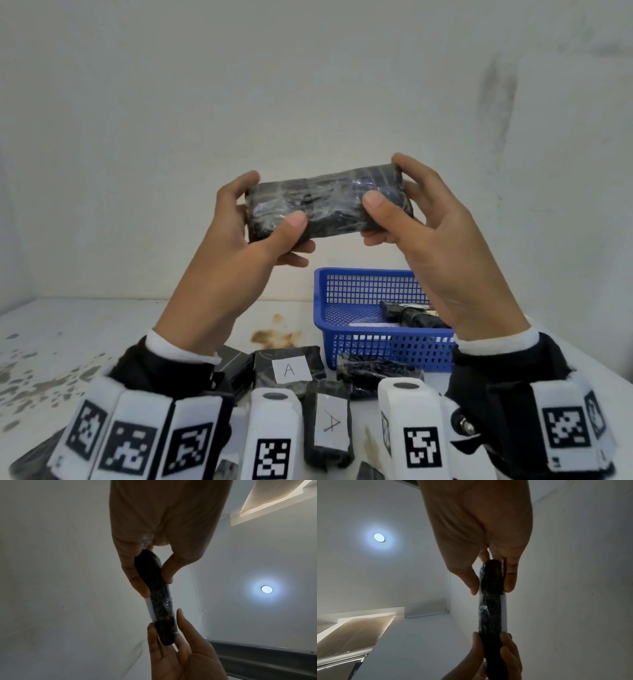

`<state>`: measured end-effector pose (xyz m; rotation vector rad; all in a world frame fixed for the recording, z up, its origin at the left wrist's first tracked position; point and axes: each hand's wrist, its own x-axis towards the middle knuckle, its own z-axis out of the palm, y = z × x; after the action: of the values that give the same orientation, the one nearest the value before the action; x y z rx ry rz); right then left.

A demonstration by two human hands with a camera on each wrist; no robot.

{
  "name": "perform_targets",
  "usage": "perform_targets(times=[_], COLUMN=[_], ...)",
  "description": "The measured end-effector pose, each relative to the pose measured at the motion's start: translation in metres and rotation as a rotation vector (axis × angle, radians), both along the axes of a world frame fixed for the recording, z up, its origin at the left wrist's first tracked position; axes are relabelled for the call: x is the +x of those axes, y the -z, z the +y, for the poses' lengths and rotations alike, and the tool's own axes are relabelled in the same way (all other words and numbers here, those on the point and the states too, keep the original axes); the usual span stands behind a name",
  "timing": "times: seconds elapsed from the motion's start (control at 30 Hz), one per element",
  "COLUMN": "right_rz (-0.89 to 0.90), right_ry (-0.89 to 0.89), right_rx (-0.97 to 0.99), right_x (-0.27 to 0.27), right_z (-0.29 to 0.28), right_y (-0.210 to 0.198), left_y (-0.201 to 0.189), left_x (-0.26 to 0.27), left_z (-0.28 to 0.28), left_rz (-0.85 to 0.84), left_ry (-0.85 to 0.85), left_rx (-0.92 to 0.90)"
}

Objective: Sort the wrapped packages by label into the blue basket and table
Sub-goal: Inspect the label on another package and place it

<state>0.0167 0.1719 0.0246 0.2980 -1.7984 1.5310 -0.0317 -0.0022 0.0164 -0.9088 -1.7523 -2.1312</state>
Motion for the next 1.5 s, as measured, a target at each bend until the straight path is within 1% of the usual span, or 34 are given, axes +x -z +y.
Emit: perform_targets(times=[0.13, 0.23, 0.43, 0.6, 0.73, 1.1, 1.2, 1.5], right_rz=[-0.007, 0.0, -0.003, 0.011, 0.003, 0.014, 0.008, 0.014], right_ry=[-0.028, -0.014, 0.051, 0.08, 0.089, -0.012, -0.044, -0.033], right_rx=[0.013, 0.042, 0.089, 0.072, 0.067, 0.061, 0.042, -0.003], right_x=[0.001, 0.002, 0.005, 0.002, 0.001, 0.005, 0.006, 0.006], right_z=[-0.001, -0.004, -0.009, -0.012, -0.016, -0.007, -0.003, -0.001], right_y=[0.0, 0.0, -0.001, 0.003, 0.004, -0.001, -0.003, -0.004], left_y=[-0.001, -0.002, 0.0, 0.002, 0.003, 0.001, -0.001, -0.002], left_x=[-0.002, -0.003, -0.002, -0.003, -0.004, -0.004, -0.003, -0.002], left_z=[-0.004, -0.006, -0.004, -0.004, -0.002, -0.004, -0.005, -0.005], left_rz=[0.002, 0.008, 0.073, 0.082, 0.073, 0.032, 0.011, 0.01], left_ry=[0.043, 0.068, -0.002, -0.058, -0.086, -0.037, -0.007, -0.028], left_rx=[0.038, 0.04, -0.034, -0.068, -0.049, -0.003, 0.041, 0.018])
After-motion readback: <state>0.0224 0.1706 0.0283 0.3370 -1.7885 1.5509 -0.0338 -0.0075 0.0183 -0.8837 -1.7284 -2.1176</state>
